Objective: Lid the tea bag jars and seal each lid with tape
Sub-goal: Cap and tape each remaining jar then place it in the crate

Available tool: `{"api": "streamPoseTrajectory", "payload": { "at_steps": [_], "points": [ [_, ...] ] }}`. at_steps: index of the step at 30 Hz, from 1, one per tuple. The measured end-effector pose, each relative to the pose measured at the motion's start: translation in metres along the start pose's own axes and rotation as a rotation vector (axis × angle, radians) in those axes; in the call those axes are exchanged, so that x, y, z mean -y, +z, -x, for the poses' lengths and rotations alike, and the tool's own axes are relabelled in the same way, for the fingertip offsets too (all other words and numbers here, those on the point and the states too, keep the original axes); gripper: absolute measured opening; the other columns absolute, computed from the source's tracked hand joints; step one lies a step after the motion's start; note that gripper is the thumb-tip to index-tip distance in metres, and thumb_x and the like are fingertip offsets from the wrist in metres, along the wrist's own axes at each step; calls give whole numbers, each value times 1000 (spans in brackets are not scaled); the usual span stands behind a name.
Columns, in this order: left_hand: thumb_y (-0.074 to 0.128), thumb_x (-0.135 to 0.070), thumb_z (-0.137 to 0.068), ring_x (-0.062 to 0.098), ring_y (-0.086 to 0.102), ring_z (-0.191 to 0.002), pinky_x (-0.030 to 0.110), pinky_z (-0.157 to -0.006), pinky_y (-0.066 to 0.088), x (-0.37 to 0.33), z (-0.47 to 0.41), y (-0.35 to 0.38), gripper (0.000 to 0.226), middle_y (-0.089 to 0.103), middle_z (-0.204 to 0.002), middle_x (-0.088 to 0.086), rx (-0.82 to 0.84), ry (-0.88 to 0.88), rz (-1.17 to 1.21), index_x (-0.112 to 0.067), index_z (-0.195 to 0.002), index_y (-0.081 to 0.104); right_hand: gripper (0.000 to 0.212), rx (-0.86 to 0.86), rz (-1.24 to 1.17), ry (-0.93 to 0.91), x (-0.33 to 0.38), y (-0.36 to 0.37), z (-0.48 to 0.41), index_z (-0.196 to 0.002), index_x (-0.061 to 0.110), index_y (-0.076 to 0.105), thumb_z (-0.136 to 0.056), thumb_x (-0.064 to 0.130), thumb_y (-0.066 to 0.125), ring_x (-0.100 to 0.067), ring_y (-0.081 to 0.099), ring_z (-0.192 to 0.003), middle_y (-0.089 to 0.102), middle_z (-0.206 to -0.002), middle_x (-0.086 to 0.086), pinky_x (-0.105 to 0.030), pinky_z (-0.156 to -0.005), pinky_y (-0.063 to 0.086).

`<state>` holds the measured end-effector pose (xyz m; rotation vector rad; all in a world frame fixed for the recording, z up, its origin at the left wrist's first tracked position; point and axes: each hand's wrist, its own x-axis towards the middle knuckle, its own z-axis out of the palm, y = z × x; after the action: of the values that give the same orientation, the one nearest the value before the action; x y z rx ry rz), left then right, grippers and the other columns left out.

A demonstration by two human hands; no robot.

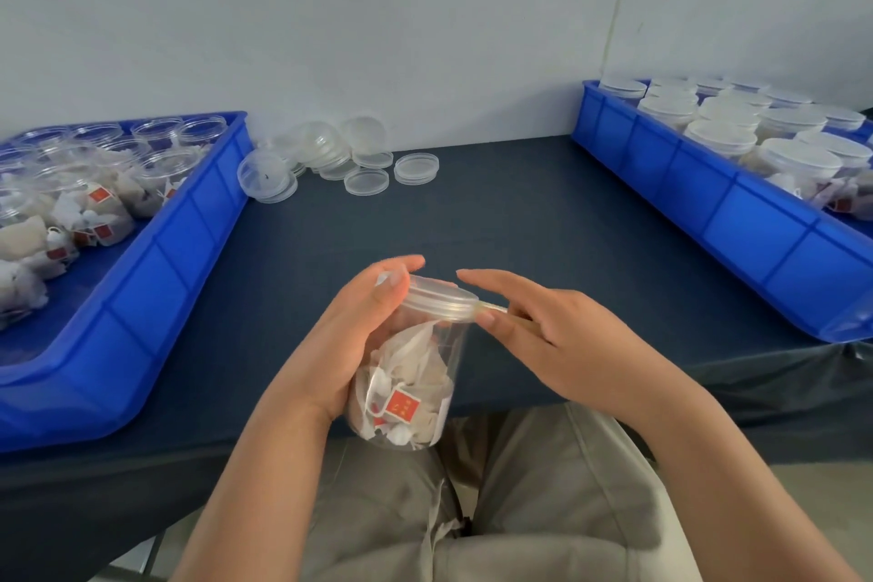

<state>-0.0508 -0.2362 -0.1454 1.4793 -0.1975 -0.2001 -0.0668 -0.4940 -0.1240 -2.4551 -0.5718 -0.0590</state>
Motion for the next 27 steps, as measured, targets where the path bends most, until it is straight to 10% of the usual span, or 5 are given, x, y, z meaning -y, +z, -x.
{"api": "streamPoseTrajectory", "payload": {
  "at_steps": [6, 10, 17, 27],
  "points": [
    [68, -81, -83, 28, 73, -117, 51, -100, 59, -3, -6, 1, 68, 75, -129, 4, -16, 69, -177, -29, -127, 74, 49, -8, 38, 6, 6, -2, 3, -150, 67, 36, -102, 73, 27, 14, 56, -117, 59, -132, 45, -10, -90, 44],
    [55, -79, -81, -9, 68, -111, 13, -85, 55, -6, -7, 10, 63, 72, -118, -32, -282, 171, -399, -41, -129, 72, 56, -115, 217, 46, 7, 5, 2, -152, 55, 45, -105, 71, 21, -4, 65, -102, 68, -103, 24, -25, -83, 53],
    [65, -92, -62, -12, 51, -127, 15, -98, 42, -1, 1, 38, 109, 51, -143, -27, -387, 165, -699, -37, -154, 44, 54, -183, 230, 48, 19, 15, 5, -154, 48, 49, -107, 64, 27, -9, 68, -106, 73, -118, 16, -31, -85, 55],
    [63, -90, -69, 3, 58, -129, 36, -104, 53, 2, 0, 38, 98, 57, -144, -23, -456, 166, -712, -46, -153, 37, 54, -127, 109, 38, 21, 17, 6, -159, 51, 34, -106, 63, 30, -5, 63, -97, 66, -107, 22, -27, -81, 50]
  ]
}}
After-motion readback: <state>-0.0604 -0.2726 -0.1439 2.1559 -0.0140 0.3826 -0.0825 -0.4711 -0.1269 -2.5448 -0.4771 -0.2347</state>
